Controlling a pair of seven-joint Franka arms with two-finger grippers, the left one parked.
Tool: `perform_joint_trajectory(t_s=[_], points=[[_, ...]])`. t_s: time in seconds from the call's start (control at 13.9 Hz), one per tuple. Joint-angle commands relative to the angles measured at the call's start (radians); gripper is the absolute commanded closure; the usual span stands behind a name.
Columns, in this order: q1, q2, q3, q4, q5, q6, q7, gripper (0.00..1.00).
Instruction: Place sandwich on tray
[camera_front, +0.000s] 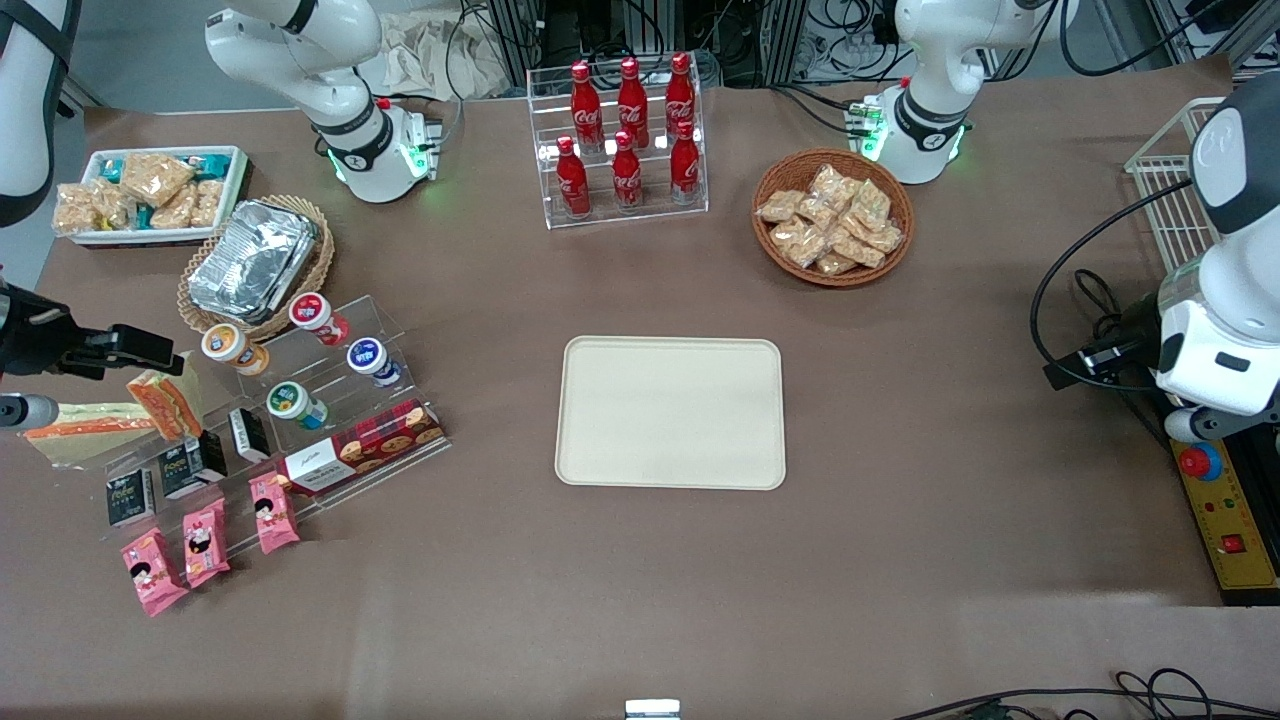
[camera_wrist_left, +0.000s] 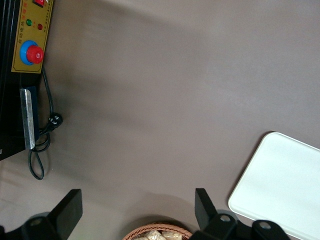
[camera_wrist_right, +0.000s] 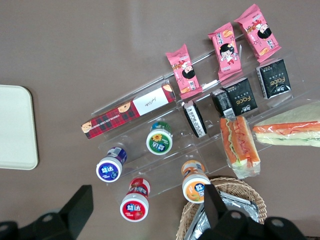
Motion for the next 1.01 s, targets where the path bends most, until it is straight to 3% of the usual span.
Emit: perform_joint_trajectory(t_s=[0.0,0.93], points=[[-0.001,0.003,0.001,0.006,0.016,0.002,0.012,0.02],[-0.009,-0.003,-0.004,0.006,0.004,-0.012,0.015,0.02]])
